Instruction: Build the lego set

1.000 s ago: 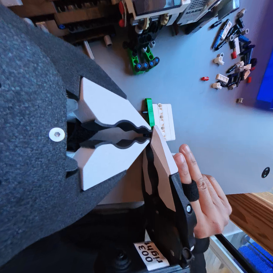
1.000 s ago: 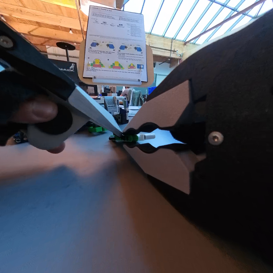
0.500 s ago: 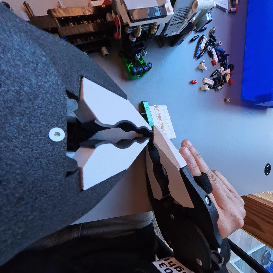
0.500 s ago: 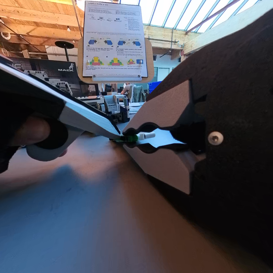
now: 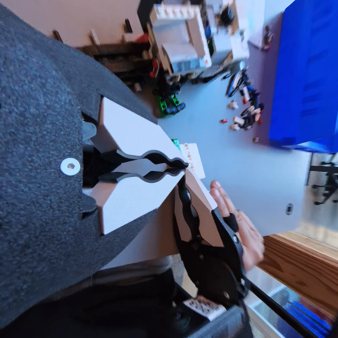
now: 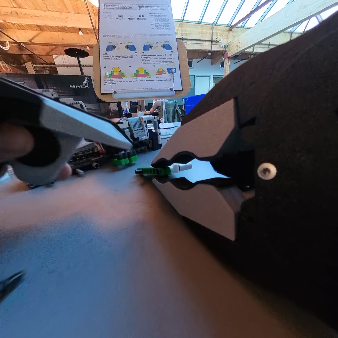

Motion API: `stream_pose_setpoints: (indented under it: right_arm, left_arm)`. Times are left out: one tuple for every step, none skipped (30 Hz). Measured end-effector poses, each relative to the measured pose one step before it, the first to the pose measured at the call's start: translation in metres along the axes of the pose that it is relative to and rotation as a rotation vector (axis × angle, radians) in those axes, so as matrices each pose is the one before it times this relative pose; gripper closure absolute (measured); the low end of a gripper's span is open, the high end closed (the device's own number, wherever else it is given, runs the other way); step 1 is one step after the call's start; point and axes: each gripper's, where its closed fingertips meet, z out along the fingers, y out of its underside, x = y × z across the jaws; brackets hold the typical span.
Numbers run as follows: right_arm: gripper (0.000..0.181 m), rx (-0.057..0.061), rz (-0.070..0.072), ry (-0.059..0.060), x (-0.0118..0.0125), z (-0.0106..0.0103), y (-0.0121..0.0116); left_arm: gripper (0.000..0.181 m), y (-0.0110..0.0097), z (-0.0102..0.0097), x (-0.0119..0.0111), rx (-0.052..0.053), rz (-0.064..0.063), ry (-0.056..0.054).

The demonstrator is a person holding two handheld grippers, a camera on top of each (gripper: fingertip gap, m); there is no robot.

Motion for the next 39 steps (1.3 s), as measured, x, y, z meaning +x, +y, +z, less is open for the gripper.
stream_pose_setpoints:
  right_arm:
    - [0.174, 0.0025, 0.0043, 0.001, 0.00017, -0.00008, -0.00006]
    - [0.174, 0.0029, 0.0058, 0.0004, 0.00026, 0.00004, -0.00003]
    - [0.174, 0.002, 0.0044, 0.0015, 0.00036, -0.00012, 0.00007]
    - [0.174, 0.0014, 0.0032, 0.0028, 0.0003, -0.00005, 0.00003]
    - [0.174, 0.0012, 0.0026, 0.0015, 0.00025, -0.00009, 0.00002]
    - [0.174, 0.0017, 0.0022, 0.0022, 0.00028, -0.00003, -0.00001]
    - [0.174, 0.002, 0.0021, 0.0015, 0.00019, -0.00001, -0.00005]
    - [0.174, 0.0024, 0.0045, -0.0005, 0.00012, -0.00006, 0.00009]
    - [0.174, 0.0037, 0.0052, -0.0017, 0.00012, -0.00008, -0.00003]
    - [0.174, 0.0039, 0.0056, -0.0016, 0.00012, 0.00001, -0.00009]
    - [0.174, 0.0027, 0.0043, 0.0, 0.00021, -0.00004, 0.00004]
    - [0.174, 0.001, 0.0006, 0.0005, 0.00005, 0.00001, -0.00001]
    - [0.174, 0.0006, 0.0001, 0.0, 0.00011, -0.00005, 0.00001]
    - [0.174, 0.0012, 0.0026, -0.0006, 0.00007, -0.00012, -0.00002]
    - [0.174, 0.0013, 0.0024, -0.001, 0.00007, 0.0, 0.00002]
    - [0.174, 0.0009, 0.0012, -0.001, 0.00003, -0.00003, 0.00002]
    - [0.174, 0.001, 0.0019, -0.0008, 0.00001, 0.00007, -0.00004]
    - [0.174, 0.0002, 0.0018, -0.0001, 0.00011, 0.00002, 0.00008]
    - [0.174, -0.0001, -0.0005, 0.0008, 0.0, -0.0001, 0.0]
    - [0.174, -0.0007, -0.0018, 0.001, 0.00007, 0.00016, 0.0]
    - [0.174, -0.0007, -0.0019, 0.0008, -0.00005, 0.00001, -0.00013]
    - [0.174, 0.0001, -0.0004, 0.0011, 0.00017, -0.00009, 0.00003]
    - [0.174, 0.0002, 0.0009, 0.0003, 0.00006, -0.00002, -0.00005]
    - [0.174, -0.0001, 0.0008, 0.0003, 0.00003, 0.00003, 0.00009]
    - [0.174, 0.0001, 0.0004, 0.0005, 0.00004, 0.00001, -0.00002]
    - [0.174, -0.0004, -0.0002, 0.0005, 0.00005, -0.00006, -0.00003]
    - [0.174, -0.0004, -0.0007, 0.0003, 0.00007, 0.00003, -0.00007]
    - [0.174, 0.0, -0.0003, 0.0, -0.00007, 0.00003, 0.00004]
    - [0.174, 0.0003, 0.0002, 0.0, 0.0001, -0.00007, 0.00006]
    - [0.174, -0.0002, -0.0004, 0.0002, -0.00004, 0.00001, 0.00006]
    - [0.174, -0.0001, -0.0004, 0.0001, 0.00001, -0.00004, -0.00007]
    - [0.174, 0.0, -0.0003, 0.0, 0.00002, 0.0, 0.0]
    - [0.174, 0.0, -0.0001, -0.0001, -0.00001, 0.0, 0.0]
    - [0.174, 0.0001, 0.0001, -0.0001, -0.00006, -0.00002, -0.0001]
    - [0.174, 0.0, -0.0003, 0.0004, 0.00007, -0.00009, 0.00004]
    - [0.174, -0.0001, 0.0, -0.0001, 0.0, 0.00009, -0.00003]
    - [0.175, 0.0003, 0.0003, -0.0001, 0.00001, 0.00005, 0.00005]
    - [0.174, 0.0, 0.0, 0.0002, 0.00001, -0.00009, 0.00004]
    - [0.175, 0.0, -0.0002, -0.0001, -0.00003, 0.00006, -0.00012]
  left_arm:
    - [0.181, -0.00749, -0.00998, -0.00261, 0.0469, -0.0096, 0.0025]
    - [0.181, -0.00826, -0.01083, -0.00328, 0.0499, -0.0097, -0.0033]
    - [0.181, -0.00685, -0.00988, -0.00423, 0.0427, -0.016, -0.0074]
    - [0.181, -0.00487, -0.00777, -0.00384, 0.0332, -0.022, -0.0049]
    - [0.181, -0.00329, -0.00548, -0.0034, 0.0241, -0.0173, -0.0073]
    - [0.181, -0.00219, -0.00296, -0.0035, 0.0193, -0.0028, -0.0153]
    - [0.181, -0.00088, -0.00072, -0.00288, 0.0082, 0.0069, -0.0181]
    - [0.181, 0.00012, 0.00052, -0.00175, -0.0016, 0.0154, -0.0152]
    - [0.181, -0.00006, 0.00085, -0.00105, 0.0016, 0.0207, -0.0145]
    - [0.181, -0.00012, 0.00061, 0.00079, 0.0043, 0.0205, -0.0039]
    - [0.181, 0.00078, 0.00042, 0.00172, 0.0002, 0.0172, 0.0028]
    - [0.181, 0.00172, 0.00004, 0.00132, -0.0071, 0.0157, -0.0012]
    - [0.18, 0.0015, -0.00033, 0.00191, -0.0062, 0.0146, -0.0015]
    - [0.177, 0.00041, -0.0015, 0.00281, -0.0032, 0.0122, -0.0008]
    - [0.174, -0.00077, -0.00319, 0.00244, 0.0018, 0.0063, -0.0093]
    - [0.173, -0.00143, -0.00525, 0.00198, 0.0094, -0.0039, -0.0179]
    - [0.172, -0.00076, -0.00654, 0.00379, 0.0064, -0.0177, -0.0116]
    - [0.167, 0.0016, -0.00671, 0.00654, -0.0146, -0.0288, -0.001]
    - [0.159, 0.00656, -0.00644, 0.00628, -0.0508, -0.0285, -0.015]
    - [0.154, 0.00959, -0.00703, 0.00279, -0.0594, -0.0199, -0.0566]
    - [0.152, 0.00818, -0.00764, 0.00298, -0.0235, -0.0121, -0.0753]
    - [0.152, 0.00714, -0.00755, 0.00624, 0.0067, -0.021, -0.0701]
    - [0.152, 0.00879, -0.00678, 0.00822, 0.0064, -0.0303, -0.0633]
    - [0.152, 0.01053, -0.00583, 0.00814, 0.0024, -0.0299, -0.0627]
    - [0.152, 0.01066, -0.00503, 0.00817, 0.001, -0.0212, -0.0564]
    - [0.153, 0.00989, -0.00468, 0.00747, 0.0017, -0.0087, -0.0523]
    - [0.154, 0.00925, -0.00429, 0.00496, -0.002, 0.0056, -0.0571]
    - [0.155, 0.00556, -0.00445, 0.00309, 0.0061, 0.0182, -0.0549]
    - [0.156, 0.00197, -0.00406, 0.0037, 0.0167, 0.0179, -0.0364]
    - [0.156, 0.00154, -0.00238, 0.00646, 0.0084, 0.0118, -0.0042]
    - [0.155, 0.00334, 0.00024, 0.00697, -0.0135, 0.007, 0.0087]
    - [0.153, 0.00572, 0.00272, 0.00732, -0.0304, 0.0109, 0.0159]
    - [0.153, 0.00565, 0.00391, 0.00635, -0.029, 0.0121, 0.0197]
    - [0.153, 0.00518, 0.00431, 0.00332, -0.0249, 0.0089, 0.01]
    - [0.153, 0.00436, 0.00417, 0.00125, -0.0223, 0.0038, 0.0056]
    - [0.153, 0.00309, 0.00346, 0.00004, -0.016, -0.0052, 0.0068]
    - [0.155, 0.00222, 0.00262, -0.0005, -0.0115, -0.0099, 0.0069]
    - [0.157, 0.00122, 0.00165, -0.00027, -0.0042, -0.0097, 0.0094]
    - [0.158, 0.00014, 0.00069, 0.00031, 0.0026, -0.0085, 0.0112]
